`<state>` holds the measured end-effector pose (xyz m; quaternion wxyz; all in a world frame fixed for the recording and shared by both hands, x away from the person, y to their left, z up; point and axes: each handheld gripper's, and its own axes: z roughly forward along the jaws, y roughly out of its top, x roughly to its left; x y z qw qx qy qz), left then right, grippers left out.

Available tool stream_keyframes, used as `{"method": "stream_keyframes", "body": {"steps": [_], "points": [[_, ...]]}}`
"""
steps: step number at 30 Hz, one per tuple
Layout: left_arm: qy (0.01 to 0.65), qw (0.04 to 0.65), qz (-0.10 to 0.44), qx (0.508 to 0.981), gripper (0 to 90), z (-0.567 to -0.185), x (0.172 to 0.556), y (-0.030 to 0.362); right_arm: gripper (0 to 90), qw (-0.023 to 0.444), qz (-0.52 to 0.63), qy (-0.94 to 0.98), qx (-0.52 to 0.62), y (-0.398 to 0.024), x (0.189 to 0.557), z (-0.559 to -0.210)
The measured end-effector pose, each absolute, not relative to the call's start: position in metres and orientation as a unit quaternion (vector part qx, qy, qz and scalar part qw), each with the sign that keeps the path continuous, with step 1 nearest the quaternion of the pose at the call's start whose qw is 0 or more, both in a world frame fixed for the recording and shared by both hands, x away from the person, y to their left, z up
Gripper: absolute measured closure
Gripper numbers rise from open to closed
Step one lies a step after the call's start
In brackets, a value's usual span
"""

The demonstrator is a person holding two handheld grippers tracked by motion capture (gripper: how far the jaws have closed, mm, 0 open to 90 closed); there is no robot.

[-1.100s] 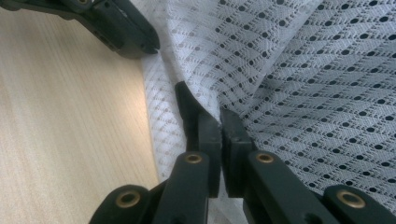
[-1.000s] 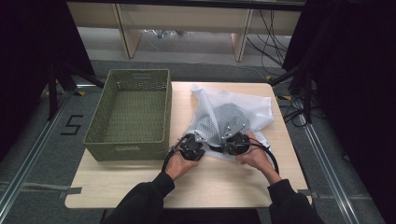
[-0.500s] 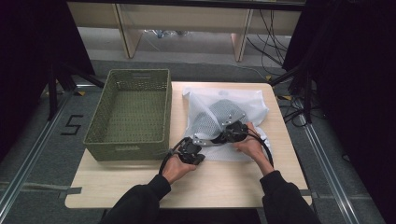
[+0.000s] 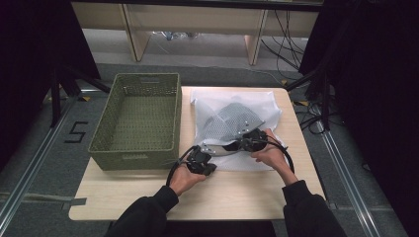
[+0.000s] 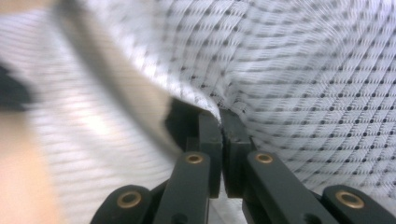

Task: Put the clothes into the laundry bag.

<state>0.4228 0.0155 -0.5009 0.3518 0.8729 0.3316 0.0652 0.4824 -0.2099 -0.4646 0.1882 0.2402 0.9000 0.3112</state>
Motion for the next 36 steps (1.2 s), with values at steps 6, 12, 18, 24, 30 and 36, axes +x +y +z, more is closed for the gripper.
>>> {"method": "stream_keyframes", "body": {"steps": [6, 12, 18, 24, 30, 36], "points": [[0.326, 0.351, 0.069, 0.875, 88.1, -0.5, 0.42, 0.015, 90.0, 0.159, 0.299, 0.919, 0.204, -0.213, 0.46, -0.46], [0.319, 0.349, 0.069, 0.878, 88.1, -0.5, 0.417, 0.012, 90.0, 0.14, 0.271, 0.929, 0.208, -0.216, 0.465, -0.482], [0.325, 0.354, 0.063, 0.875, 87.8, -0.5, 0.414, 0.012, 89.1, 0.15, 0.263, 0.927, 0.223, -0.223, 0.471, -0.488], [0.309, 0.362, 0.06, 0.878, 86.5, -0.499, 0.41, 0.011, 88.6, 0.157, 0.258, 0.927, 0.223, -0.225, 0.471, -0.489], [0.321, 0.383, 0.038, 0.865, 73.3, -0.492, 0.403, 0.016, 87.1, 0.17, 0.246, 0.927, 0.226, -0.231, 0.474, -0.491], [0.31, 0.381, 0.04, 0.87, 53.4, -0.481, 0.39, 0.023, 81.2, 0.182, 0.247, 0.924, 0.228, -0.233, 0.473, -0.487]]}}
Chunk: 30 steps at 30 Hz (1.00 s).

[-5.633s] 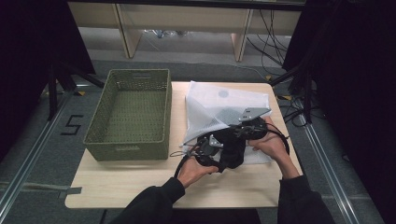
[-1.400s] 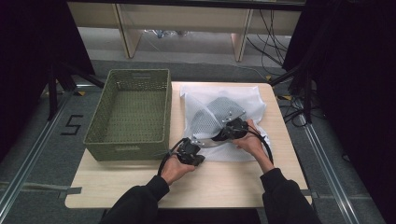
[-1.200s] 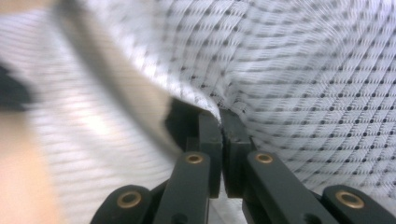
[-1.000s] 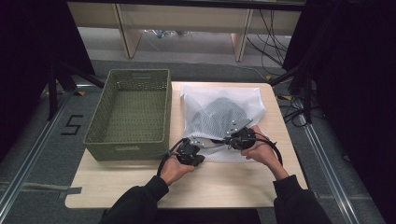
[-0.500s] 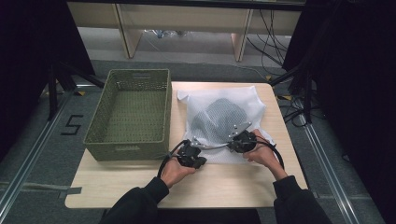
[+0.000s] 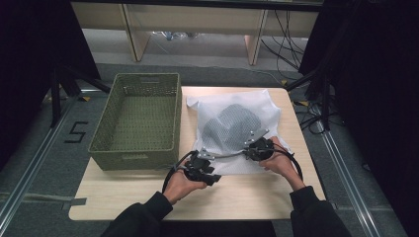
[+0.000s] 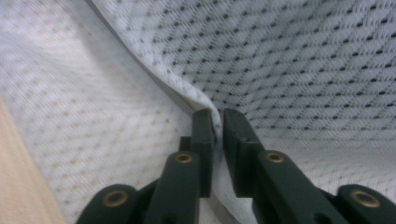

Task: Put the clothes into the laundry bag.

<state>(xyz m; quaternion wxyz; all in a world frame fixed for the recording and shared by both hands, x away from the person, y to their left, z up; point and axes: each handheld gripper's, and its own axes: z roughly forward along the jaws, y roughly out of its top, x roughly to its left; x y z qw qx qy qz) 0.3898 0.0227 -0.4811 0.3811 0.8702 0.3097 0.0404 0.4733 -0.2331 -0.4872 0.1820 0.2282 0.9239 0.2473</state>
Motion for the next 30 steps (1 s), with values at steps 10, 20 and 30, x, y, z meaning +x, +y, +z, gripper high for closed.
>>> {"method": "stream_keyframes", "body": {"steps": [10, 20, 30], "points": [[0.325, 0.381, 0.049, 0.864, 44.6, -0.478, 0.38, 0.036, 88.4, 0.196, 0.262, 0.924, 0.198, -0.215, 0.46, -0.485], [0.329, 0.382, 0.038, 0.863, 44.9, -0.477, 0.381, 0.04, 89.4, 0.207, 0.228, 0.934, 0.181, -0.21, 0.463, -0.496], [0.325, 0.382, 0.047, 0.864, 41.1, -0.477, 0.383, 0.038, 85.6, 0.202, 0.229, 0.931, 0.199, -0.22, 0.464, -0.495]]}}
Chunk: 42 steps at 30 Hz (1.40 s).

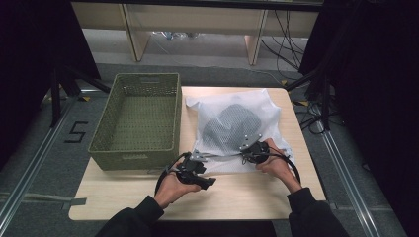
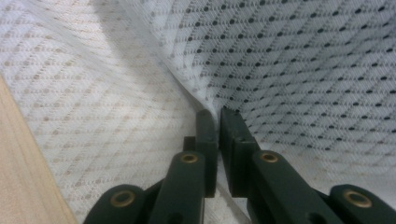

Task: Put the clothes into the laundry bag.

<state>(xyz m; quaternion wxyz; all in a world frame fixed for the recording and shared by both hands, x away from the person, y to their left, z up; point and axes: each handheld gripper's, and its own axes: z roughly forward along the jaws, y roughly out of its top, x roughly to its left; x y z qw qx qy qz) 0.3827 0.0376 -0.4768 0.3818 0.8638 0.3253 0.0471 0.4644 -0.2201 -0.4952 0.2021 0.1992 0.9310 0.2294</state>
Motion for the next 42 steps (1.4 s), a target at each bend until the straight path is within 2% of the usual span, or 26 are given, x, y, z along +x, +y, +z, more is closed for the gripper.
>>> {"method": "stream_keyframes", "body": {"steps": [6, 8, 13, 18, 19, 29, 42], "points": [[0.324, 0.393, 0.052, 0.859, 36.8, -0.473, 0.377, 0.039, 76.6, 0.193, 0.257, 0.92, 0.225, -0.226, 0.46, -0.485], [0.323, 0.394, 0.053, 0.859, 33.9, -0.472, 0.374, 0.042, 74.2, 0.207, 0.269, 0.915, 0.218, -0.227, 0.458, -0.479], [0.328, 0.407, 0.061, 0.85, 27.5, -0.467, 0.371, 0.05, 61.4, 0.205, 0.302, 0.9, 0.237, -0.231, 0.449, -0.469], [0.322, 0.414, 0.065, 0.849, 22.8, -0.467, 0.368, 0.057, 57.0, 0.197, 0.322, 0.889, 0.259, -0.24, 0.443, -0.462], [0.321, 0.414, 0.064, 0.849, 20.6, -0.467, 0.367, 0.058, 51.8, 0.199, 0.334, 0.881, 0.269, -0.243, 0.441, -0.459], [0.327, 0.42, 0.076, 0.843, 20.4, -0.467, 0.359, 0.068, 42.2, 0.206, 0.373, 0.846, 0.321, -0.261, 0.437, -0.451], [0.323, 0.428, 0.088, 0.84, 19.1, -0.468, 0.352, 0.081, 38.3, 0.195, 0.377, 0.839, 0.341, -0.271, 0.421, -0.453]]}}
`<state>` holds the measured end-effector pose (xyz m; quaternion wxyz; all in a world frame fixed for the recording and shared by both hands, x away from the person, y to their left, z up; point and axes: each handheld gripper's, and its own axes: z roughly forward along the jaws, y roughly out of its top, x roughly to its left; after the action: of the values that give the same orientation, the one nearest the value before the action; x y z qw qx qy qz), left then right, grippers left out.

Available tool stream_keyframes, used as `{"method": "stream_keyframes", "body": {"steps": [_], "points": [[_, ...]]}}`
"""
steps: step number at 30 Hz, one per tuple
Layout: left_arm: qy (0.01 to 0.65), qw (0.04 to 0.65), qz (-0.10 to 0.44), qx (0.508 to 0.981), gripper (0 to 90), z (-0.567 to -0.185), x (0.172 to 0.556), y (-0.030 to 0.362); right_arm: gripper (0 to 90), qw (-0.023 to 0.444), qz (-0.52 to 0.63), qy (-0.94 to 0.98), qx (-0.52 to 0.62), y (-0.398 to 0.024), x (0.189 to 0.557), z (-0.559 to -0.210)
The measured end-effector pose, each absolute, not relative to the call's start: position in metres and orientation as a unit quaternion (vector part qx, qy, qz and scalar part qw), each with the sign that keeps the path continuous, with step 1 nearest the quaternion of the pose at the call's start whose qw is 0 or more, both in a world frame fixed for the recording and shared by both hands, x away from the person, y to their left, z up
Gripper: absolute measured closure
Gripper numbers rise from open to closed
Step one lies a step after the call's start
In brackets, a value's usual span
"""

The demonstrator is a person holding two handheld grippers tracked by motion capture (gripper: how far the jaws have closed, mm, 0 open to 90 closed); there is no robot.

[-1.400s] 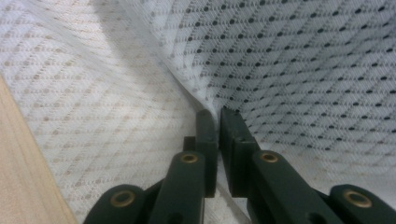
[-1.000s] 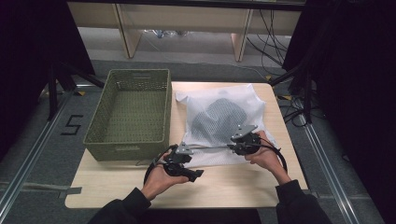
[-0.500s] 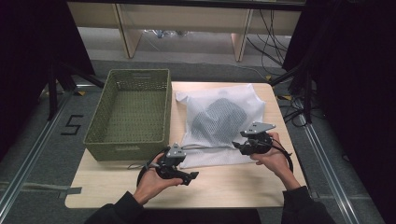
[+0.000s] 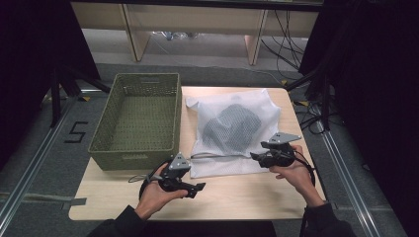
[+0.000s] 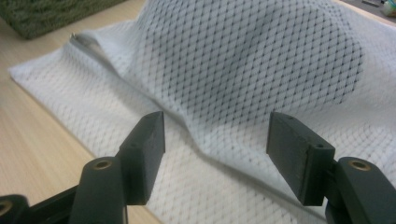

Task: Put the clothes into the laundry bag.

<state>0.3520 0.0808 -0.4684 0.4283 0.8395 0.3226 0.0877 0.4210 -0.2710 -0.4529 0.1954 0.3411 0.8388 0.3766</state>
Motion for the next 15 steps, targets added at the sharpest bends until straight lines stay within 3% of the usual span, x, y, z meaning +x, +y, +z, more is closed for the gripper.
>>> {"method": "stream_keyframes", "body": {"steps": [15], "points": [[0.323, 0.425, 0.102, 0.839, 19.0, -0.473, 0.343, 0.097, 33.7, 0.191, 0.38, 0.834, 0.352, -0.275, 0.398, -0.459]]}}
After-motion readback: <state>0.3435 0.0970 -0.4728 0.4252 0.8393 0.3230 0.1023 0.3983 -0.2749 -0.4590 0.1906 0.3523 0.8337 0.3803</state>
